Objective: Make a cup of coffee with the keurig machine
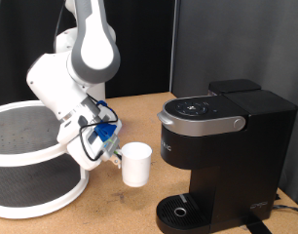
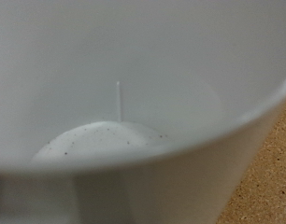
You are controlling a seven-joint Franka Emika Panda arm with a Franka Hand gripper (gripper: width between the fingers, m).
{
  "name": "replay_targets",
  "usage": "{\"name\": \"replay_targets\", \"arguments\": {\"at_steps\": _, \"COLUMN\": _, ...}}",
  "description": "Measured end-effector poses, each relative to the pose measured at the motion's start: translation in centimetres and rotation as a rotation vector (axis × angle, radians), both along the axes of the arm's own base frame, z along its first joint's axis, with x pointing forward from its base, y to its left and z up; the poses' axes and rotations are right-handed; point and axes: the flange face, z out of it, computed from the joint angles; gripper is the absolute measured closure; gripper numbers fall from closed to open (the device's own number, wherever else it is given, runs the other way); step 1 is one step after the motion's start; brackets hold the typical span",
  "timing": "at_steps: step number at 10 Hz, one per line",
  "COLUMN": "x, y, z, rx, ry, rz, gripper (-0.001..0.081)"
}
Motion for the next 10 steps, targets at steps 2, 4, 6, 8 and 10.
{"name": "replay_targets", "arguments": {"at_steps": 2, "x": 0.5, "y": 0.3, "z": -0.9, "rx": 0.02, "ry": -0.026, "rz": -0.008, "gripper": 0.0746}}
{"name": "replay_targets", "arguments": {"at_steps": 4, "x": 1.3, "y": 0.8, "z": -1.5, "rx": 0.04, "ry": -0.042, "rz": 0.006, "gripper": 0.0746}}
{"name": "replay_targets", "arguments": {"at_steps": 6, "x": 2.1, "y": 1.5, "z": -1.8, "rx": 0.039, "ry": -0.046, "rz": 0.013, "gripper": 0.0746}}
{"name": "replay_targets", "arguments": {"at_steps": 8, "x": 2.9, "y": 2.3, "z": -2.1, "rx": 0.031, "ry": -0.049, "rz": 0.018, "gripper": 0.0746}}
{"name": "replay_targets", "arguments": {"at_steps": 10, "x": 3.5, "y": 3.3, "z": -2.5, "rx": 0.03, "ry": -0.061, "rz": 0.024, "gripper": 0.0746}}
